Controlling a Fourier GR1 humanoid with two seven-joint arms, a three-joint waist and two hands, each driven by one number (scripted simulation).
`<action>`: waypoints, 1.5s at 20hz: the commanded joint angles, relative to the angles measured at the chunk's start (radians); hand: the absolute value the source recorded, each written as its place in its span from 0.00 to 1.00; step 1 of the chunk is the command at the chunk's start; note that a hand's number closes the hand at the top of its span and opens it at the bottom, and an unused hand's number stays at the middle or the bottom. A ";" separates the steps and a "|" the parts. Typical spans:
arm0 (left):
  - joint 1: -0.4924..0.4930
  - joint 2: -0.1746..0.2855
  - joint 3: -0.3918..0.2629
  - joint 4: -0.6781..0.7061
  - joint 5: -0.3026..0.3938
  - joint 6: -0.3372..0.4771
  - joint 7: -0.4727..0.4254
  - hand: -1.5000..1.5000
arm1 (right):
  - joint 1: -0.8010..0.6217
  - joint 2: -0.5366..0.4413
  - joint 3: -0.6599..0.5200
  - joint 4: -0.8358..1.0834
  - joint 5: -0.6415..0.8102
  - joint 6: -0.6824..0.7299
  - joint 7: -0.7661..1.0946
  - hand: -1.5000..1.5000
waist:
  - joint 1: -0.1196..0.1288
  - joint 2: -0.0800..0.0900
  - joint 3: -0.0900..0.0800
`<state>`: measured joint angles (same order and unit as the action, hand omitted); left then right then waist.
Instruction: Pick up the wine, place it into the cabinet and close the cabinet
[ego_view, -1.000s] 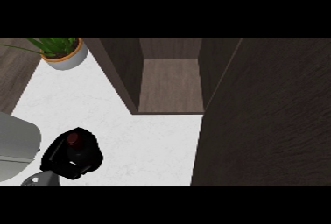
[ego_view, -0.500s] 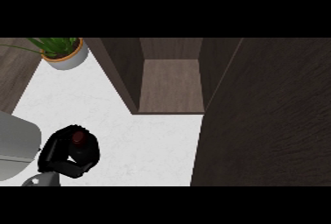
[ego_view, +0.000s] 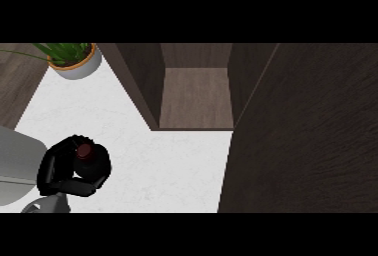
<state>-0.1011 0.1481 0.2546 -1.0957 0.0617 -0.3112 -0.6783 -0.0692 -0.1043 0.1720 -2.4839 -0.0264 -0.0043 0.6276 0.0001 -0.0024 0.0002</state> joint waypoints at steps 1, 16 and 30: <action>0.096 -0.034 -0.020 -0.192 0.067 -0.043 0.058 1.00 | 0.020 0.038 0.087 -0.121 0.058 -0.047 0.082 0.00 | 0.006 -0.003 0.000; 0.104 -0.147 -0.256 -0.700 0.095 0.124 0.571 1.00 | 0.018 -0.026 -0.124 -0.089 -0.143 0.045 0.037 0.00 | -0.002 0.001 0.001; -0.136 -0.148 -0.535 -0.751 0.127 0.478 0.775 1.00 | 0.056 0.011 -0.048 -0.163 -0.090 0.035 0.077 0.00 | -0.007 0.000 0.000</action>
<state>-0.1897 0.0010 -0.2657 -1.8347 0.1820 0.1265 0.0536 -0.0354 -0.0895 0.1327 -2.4921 -0.0436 0.0359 0.6205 -0.0082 -0.0018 0.0004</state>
